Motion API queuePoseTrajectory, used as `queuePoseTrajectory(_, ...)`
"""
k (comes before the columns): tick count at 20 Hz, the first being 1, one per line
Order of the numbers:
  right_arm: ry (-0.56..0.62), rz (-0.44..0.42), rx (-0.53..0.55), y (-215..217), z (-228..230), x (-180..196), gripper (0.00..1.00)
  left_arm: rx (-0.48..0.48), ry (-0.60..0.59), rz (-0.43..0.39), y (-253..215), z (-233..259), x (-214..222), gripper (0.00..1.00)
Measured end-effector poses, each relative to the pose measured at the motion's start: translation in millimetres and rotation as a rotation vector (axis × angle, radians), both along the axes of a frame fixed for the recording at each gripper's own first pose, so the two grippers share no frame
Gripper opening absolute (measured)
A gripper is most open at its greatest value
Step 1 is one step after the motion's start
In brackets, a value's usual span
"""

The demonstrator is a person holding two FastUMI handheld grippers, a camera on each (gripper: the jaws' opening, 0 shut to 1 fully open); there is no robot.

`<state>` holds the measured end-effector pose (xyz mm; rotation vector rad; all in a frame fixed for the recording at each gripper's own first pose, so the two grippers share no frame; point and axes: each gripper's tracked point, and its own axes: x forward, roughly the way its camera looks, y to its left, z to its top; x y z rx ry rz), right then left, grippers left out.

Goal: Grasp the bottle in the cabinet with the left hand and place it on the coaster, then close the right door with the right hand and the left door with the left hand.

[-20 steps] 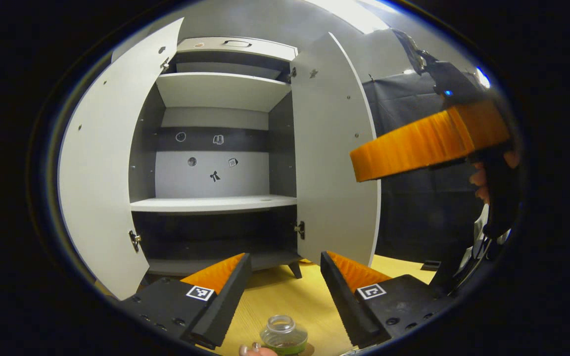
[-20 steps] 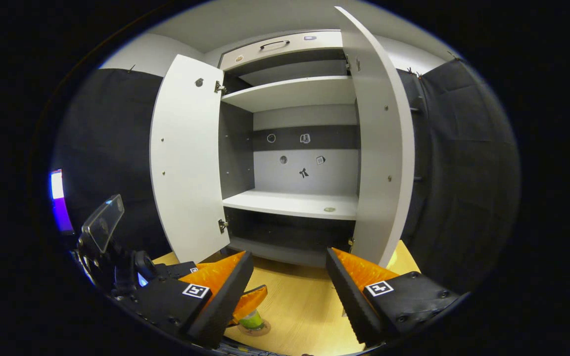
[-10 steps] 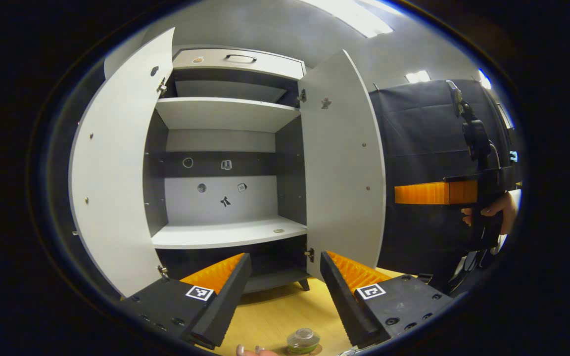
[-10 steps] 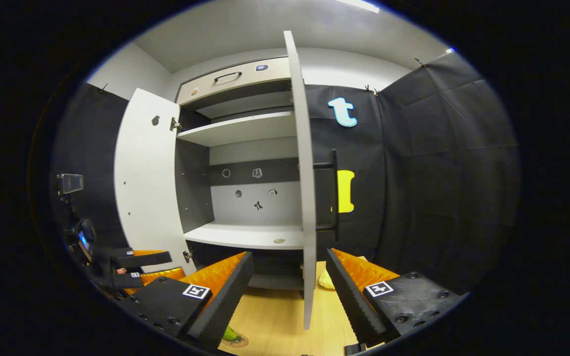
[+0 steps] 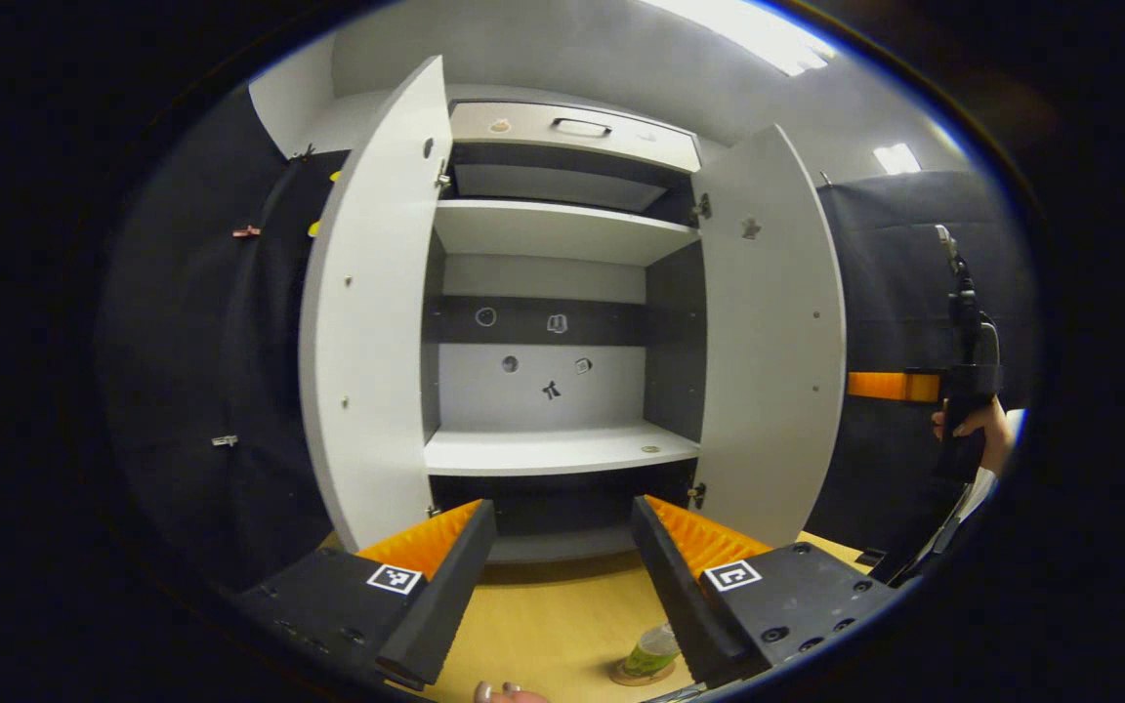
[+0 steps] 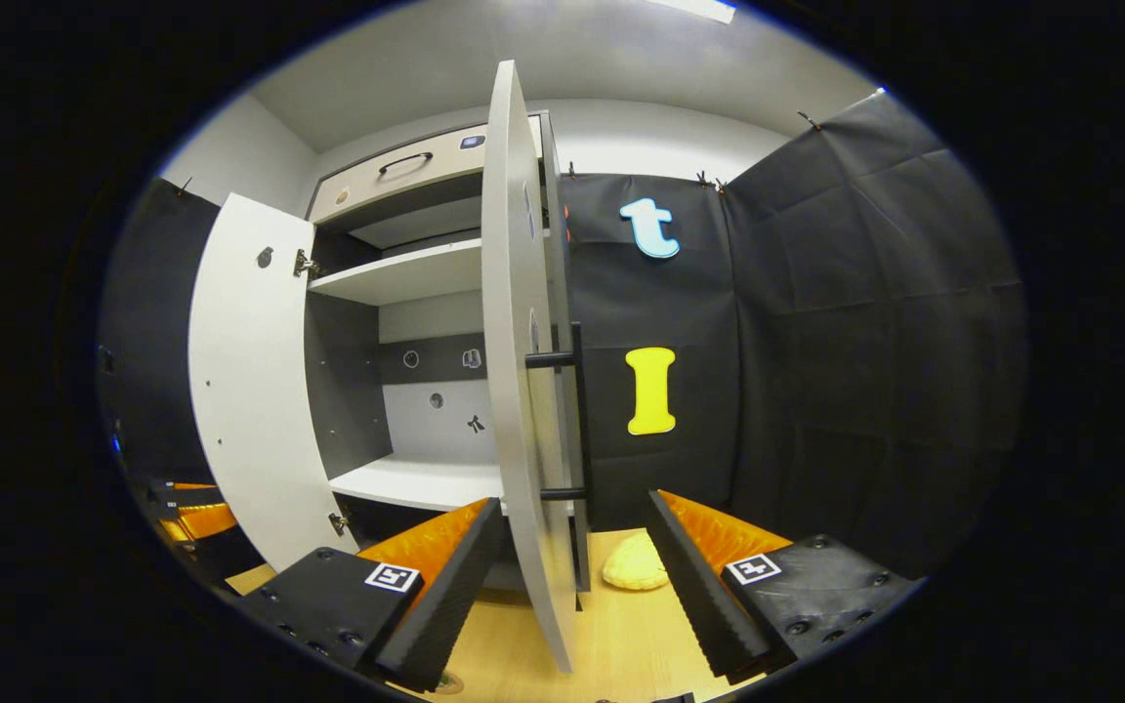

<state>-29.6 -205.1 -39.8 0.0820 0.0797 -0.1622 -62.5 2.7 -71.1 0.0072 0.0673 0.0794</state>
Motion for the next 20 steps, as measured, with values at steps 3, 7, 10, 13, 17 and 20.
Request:
queuePoseTrajectory(3, 0.022, -0.016, -0.005, -17, -9, 3, 0.98, -0.046, -0.005, 0.112, 32, 1, -20, 0.89)
queuePoseTrajectory(7, 0.044, 0.009, -0.021, -21, -17, 13, 0.98, -0.033, -0.020, 0.262, 75, 6, -49, 0.90)
queuePoseTrajectory(10, 0.054, 0.042, -0.044, -18, -23, 22, 0.98, -0.011, -0.022, 0.353, 99, 12, -71, 0.89)
queuePoseTrajectory(13, 0.056, 0.070, -0.050, -17, -23, 22, 0.96, 0.002, -0.021, 0.421, 116, 16, -87, 0.89)
queuePoseTrajectory(17, 0.052, 0.079, -0.044, -13, -23, 24, 0.96, 0.019, -0.018, 0.468, 131, 22, -100, 0.89)
queuePoseTrajectory(20, 0.051, 0.078, -0.056, -9, -22, 23, 0.96, 0.037, -0.007, 0.474, 139, 24, -101, 0.89)
